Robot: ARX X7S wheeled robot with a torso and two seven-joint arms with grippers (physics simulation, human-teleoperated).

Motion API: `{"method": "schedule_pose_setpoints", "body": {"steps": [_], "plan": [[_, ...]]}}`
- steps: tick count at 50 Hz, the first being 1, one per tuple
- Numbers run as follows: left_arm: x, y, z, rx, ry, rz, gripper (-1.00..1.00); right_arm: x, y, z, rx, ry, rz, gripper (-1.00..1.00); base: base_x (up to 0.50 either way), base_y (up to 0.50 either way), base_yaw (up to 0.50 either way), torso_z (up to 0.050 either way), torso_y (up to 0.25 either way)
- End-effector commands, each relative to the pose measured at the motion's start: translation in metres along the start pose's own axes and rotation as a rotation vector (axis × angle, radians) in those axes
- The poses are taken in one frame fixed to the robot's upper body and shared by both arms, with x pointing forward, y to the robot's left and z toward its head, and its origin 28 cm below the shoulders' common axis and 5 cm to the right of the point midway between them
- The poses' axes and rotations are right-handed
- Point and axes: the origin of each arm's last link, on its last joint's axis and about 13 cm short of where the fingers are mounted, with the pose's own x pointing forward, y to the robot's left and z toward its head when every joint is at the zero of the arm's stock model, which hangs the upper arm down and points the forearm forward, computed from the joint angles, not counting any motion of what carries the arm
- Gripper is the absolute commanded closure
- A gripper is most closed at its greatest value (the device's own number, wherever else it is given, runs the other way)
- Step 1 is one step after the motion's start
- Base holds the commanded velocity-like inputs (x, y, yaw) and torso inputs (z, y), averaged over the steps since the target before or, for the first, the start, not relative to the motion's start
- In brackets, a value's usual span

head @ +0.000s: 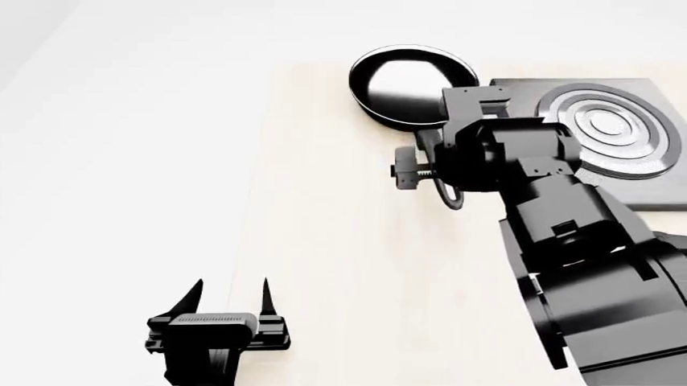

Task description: Turn on the stove and put the frying pan on it.

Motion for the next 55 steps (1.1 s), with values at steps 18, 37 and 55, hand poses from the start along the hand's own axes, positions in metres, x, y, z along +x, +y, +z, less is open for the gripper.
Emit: {"method": "schedule_pose_setpoints", "body": {"steps": [18,37,55], "plan": [[-0.005,0.003,-0.009,0.022,0.057,0.016,-1.00,0.001,0.000,-0.001,-0.005,-0.005,0.003,1.00,0.00,0.00,0.00,-0.001,-0.001],[-0.005,0.003,-0.009,0.022,0.058,0.017,-1.00,-0.006,0.000,-0.010,-0.014,-0.110,-0.004,1.00,0.00,0.00,0.00,0.000,-0.001],[-0.005,0.004,-0.009,0.024,0.057,0.015,-1.00,-0.022,0.004,-0.013,0.000,-0.283,0.003,1.00,0.00,0.00,0.00,-0.001,0.000]]}}
